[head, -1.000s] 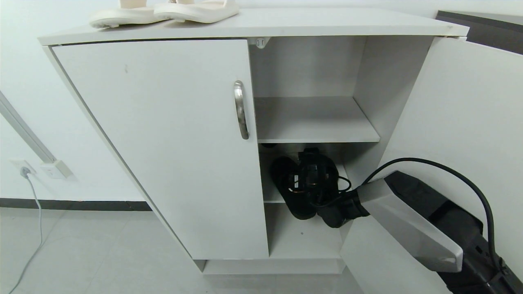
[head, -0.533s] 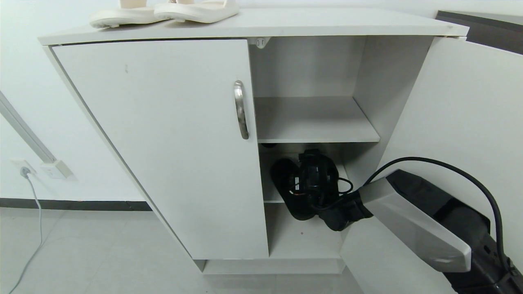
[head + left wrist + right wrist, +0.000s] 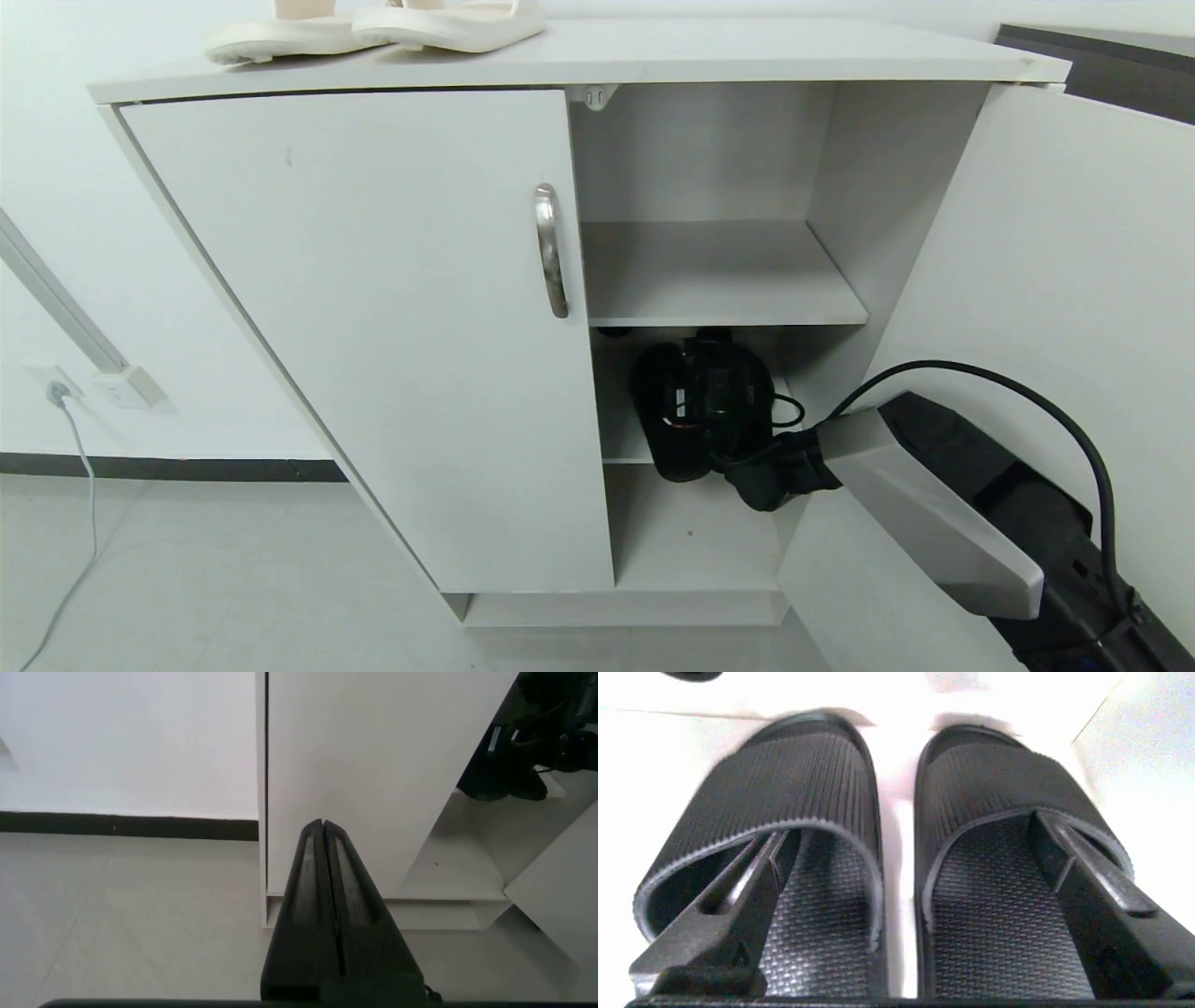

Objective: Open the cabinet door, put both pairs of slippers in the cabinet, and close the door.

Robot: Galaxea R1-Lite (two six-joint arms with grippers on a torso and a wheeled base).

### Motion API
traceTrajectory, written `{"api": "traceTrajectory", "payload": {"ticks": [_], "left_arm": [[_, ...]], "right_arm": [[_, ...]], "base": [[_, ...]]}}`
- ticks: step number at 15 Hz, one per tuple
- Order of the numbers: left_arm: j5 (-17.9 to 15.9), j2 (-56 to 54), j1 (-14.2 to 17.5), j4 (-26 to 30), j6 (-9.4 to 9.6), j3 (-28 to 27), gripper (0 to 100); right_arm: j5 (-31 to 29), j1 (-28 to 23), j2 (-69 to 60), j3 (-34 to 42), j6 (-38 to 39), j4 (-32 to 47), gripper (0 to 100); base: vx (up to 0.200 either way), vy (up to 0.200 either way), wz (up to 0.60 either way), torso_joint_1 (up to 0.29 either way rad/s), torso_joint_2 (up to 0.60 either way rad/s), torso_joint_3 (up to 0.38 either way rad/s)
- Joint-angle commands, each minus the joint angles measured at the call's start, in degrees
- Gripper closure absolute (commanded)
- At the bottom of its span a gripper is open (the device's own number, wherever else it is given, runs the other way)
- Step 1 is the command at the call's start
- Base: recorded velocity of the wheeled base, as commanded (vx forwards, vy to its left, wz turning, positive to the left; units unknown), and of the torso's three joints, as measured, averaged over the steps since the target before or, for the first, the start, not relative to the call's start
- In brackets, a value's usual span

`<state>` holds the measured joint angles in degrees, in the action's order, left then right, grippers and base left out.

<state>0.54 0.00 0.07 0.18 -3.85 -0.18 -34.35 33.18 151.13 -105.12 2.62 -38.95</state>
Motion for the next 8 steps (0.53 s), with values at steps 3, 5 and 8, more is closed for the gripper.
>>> {"api": "traceTrajectory", "payload": {"ticks": [3,5,8], "left_arm": [[-0.01,0.09,0.01,0.08,-0.1,0.01,100],[0.08,0.09,0.01,-0.01,-0.1,0.01,100],[0.08,0.09,0.01,-0.01,-0.19,0.01,100]], "right_arm": [[-0.8,0.3,0.05,1.14,0.54,-0.87,0],[-0.8,0.83,-1.54,3.87,0.46,-3.15,0],[-0.8,2.59,-8.66,14.94,0.28,-5.61,0]], "base": [[0.0,0.0,0.0,0.0,0.0,0.0],[0.0,0.0,0.0,0.0,0.0,0.0],[0.0,0.0,0.0,0.0,0.0,0.0]]}}
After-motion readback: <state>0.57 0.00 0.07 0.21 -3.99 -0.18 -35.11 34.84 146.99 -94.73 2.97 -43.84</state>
